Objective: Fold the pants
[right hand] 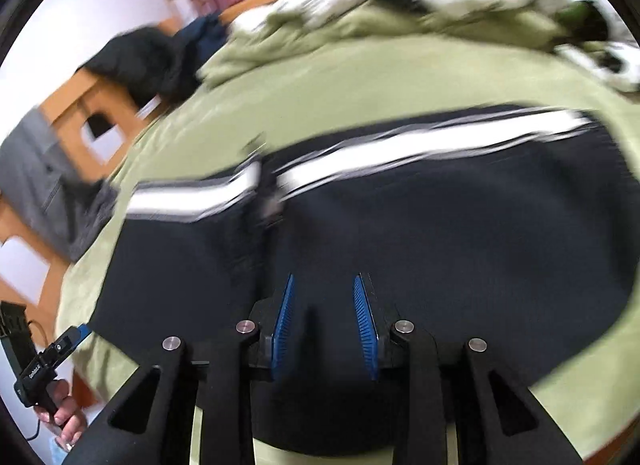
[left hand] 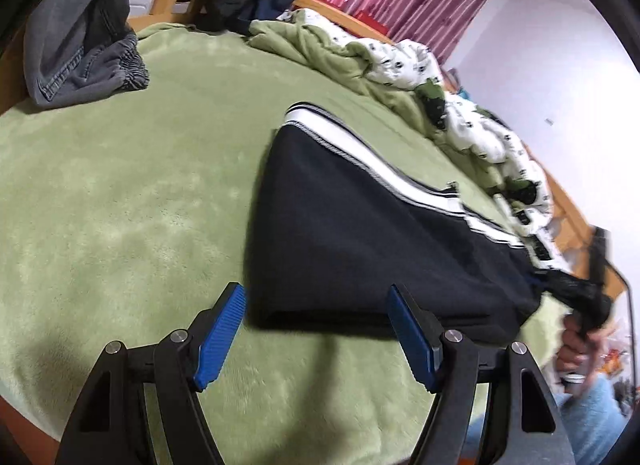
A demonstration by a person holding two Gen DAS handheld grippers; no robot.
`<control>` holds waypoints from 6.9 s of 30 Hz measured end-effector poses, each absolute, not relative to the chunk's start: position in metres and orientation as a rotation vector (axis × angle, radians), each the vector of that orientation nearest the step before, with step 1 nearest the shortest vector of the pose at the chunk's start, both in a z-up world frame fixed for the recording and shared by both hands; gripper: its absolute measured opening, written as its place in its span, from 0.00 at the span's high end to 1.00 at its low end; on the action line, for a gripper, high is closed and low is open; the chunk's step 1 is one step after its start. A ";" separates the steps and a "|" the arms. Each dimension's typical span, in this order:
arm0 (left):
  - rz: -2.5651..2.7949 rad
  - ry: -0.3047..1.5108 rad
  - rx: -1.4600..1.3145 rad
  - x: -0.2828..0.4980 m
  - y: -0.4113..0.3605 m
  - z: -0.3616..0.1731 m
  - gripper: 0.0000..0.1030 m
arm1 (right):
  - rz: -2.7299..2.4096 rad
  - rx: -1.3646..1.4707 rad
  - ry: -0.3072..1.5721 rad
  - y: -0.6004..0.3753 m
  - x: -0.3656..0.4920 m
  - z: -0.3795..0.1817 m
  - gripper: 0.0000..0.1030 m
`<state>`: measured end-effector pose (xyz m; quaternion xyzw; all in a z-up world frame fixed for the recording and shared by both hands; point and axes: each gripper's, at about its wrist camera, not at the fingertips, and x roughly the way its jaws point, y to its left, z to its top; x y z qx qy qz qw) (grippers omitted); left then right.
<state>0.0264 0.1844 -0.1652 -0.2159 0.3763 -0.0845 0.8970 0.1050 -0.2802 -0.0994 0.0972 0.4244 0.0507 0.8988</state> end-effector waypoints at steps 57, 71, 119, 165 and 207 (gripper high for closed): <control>-0.373 0.689 -0.152 0.109 -0.147 -0.046 0.87 | -0.139 0.260 0.606 -0.487 0.050 -0.081 0.41; -0.435 0.708 -0.148 0.053 -0.133 -0.085 0.32 | 0.115 0.342 0.774 -0.453 0.081 -0.109 0.41; -0.214 0.836 -0.162 0.044 -0.141 -0.164 0.22 | 0.159 0.513 0.728 -0.534 0.160 -0.119 0.86; -0.494 1.007 -0.412 0.207 -0.135 -0.188 0.40 | 0.434 0.291 1.238 -0.523 0.298 -0.156 0.20; -0.231 0.838 -0.183 0.238 0.052 -0.101 0.34 | 0.281 0.048 1.068 -0.276 0.299 -0.124 0.72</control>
